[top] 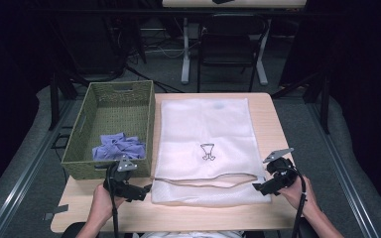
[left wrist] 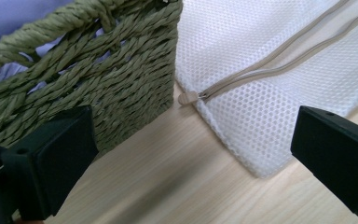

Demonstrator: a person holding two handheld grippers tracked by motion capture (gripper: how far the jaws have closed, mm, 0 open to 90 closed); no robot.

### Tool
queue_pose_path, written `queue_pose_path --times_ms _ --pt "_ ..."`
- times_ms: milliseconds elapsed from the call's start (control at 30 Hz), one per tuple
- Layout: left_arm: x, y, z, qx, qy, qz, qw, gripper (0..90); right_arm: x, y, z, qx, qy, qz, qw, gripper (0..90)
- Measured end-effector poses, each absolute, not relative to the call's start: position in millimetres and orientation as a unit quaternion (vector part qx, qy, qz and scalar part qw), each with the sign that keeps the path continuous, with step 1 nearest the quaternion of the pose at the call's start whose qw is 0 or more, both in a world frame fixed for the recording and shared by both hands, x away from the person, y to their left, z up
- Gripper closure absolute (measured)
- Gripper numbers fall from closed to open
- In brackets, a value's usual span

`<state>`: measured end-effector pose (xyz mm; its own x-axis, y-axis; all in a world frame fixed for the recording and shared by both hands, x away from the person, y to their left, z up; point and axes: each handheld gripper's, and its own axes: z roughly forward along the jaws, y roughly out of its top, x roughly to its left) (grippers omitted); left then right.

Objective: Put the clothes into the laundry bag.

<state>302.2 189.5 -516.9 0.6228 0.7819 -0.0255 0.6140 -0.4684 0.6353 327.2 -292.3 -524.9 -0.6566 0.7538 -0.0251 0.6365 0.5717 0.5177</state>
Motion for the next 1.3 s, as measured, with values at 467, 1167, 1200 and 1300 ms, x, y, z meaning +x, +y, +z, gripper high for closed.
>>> queue_pose_path --times_ms 467,1167,1200,1300 --pt "304 190 -520 0.849 0.411 0.133 0.304 0.3 325 -293 -517 0.397 0.866 0.271 0.134 0.0" --pt "304 196 -525 0.851 0.410 0.111 0.307 0.2 345 -249 -522 0.320 0.903 0.253 0.137 0.0" --pt "304 196 -525 0.852 0.409 0.113 0.305 0.2 345 -249 -522 0.320 0.903 0.253 0.137 0.0" --pt "304 198 -527 0.852 0.413 0.106 0.303 0.2 350 -241 -523 0.306 0.909 0.251 0.135 0.0"
